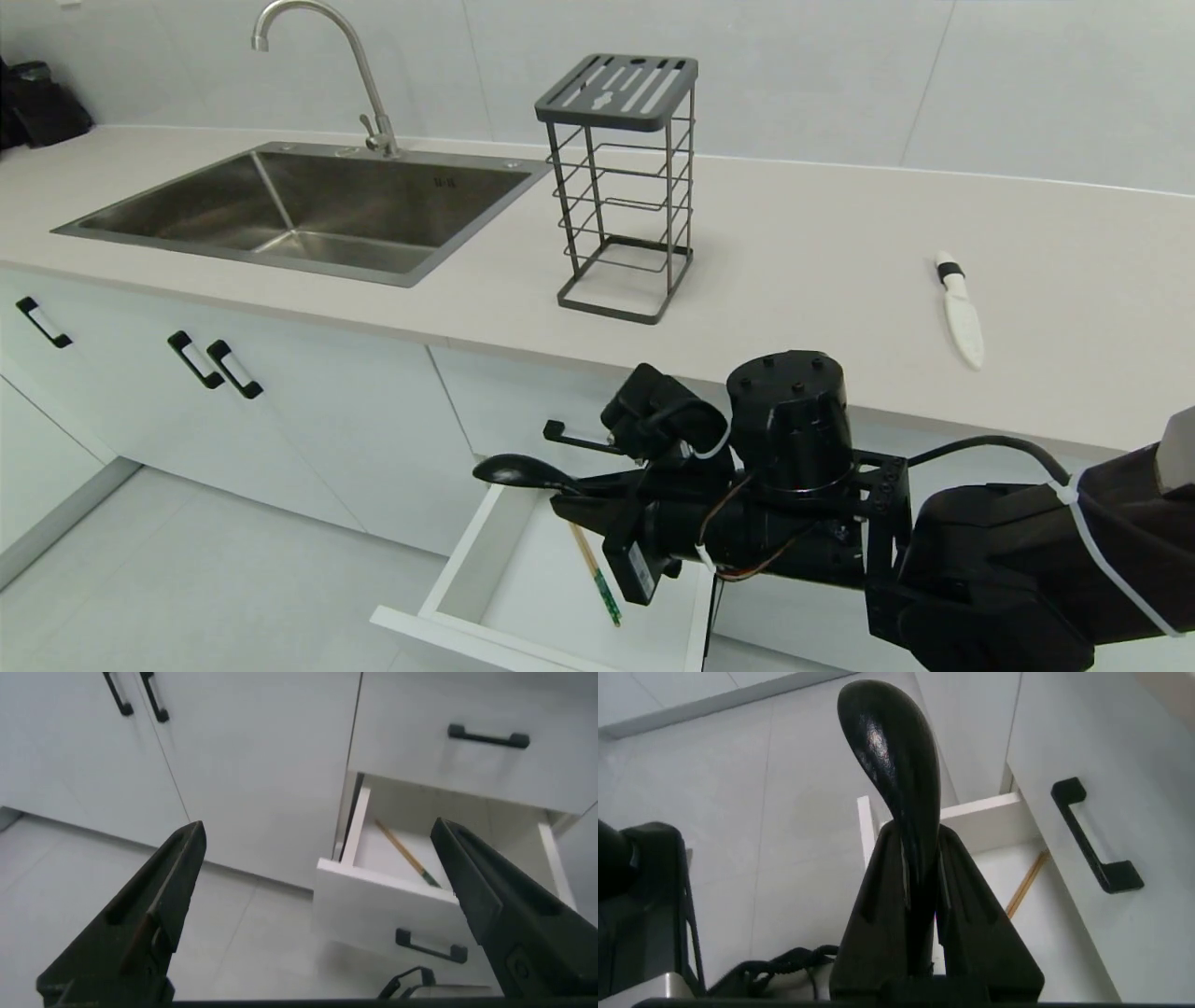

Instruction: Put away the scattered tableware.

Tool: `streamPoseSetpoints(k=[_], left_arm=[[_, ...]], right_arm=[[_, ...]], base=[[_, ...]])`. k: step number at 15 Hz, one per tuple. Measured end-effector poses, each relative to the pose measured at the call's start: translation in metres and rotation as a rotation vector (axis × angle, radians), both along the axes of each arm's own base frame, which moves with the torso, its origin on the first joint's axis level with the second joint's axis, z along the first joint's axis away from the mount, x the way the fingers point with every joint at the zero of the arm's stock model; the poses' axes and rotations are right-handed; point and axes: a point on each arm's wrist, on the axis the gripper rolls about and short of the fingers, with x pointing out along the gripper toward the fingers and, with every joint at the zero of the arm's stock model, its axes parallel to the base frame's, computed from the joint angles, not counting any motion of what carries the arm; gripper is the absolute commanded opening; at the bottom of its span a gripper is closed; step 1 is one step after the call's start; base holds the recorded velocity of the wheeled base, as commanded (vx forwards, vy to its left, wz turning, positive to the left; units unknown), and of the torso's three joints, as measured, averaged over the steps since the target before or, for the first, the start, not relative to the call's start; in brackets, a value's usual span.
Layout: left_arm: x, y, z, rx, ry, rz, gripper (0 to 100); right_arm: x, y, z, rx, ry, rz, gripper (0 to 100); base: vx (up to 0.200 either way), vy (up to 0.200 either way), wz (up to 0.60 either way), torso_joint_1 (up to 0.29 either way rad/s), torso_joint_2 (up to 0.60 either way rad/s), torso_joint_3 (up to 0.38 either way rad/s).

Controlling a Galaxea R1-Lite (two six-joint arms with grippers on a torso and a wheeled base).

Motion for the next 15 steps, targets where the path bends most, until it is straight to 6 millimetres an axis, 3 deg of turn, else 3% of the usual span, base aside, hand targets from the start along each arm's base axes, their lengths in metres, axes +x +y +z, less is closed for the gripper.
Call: streamPoseSetpoints(k=[10,15], left_arm=[[0.0,0.0,0.0,0.0,0.0,-0.001,100],[0.0,0.0,0.0,0.0,0.001,-0.001,100]], right_arm=[[0.008,0.012,-0.007,-0.038,-0.028,0.069,0],[0.019,0.031,-0.002,0.006,-0.055,0.076,0]], base=[[0.0,0.0,0.0,-0.253,0.41,0.179],[0.0,0.0,0.0,-0.175,0.28,0.124]])
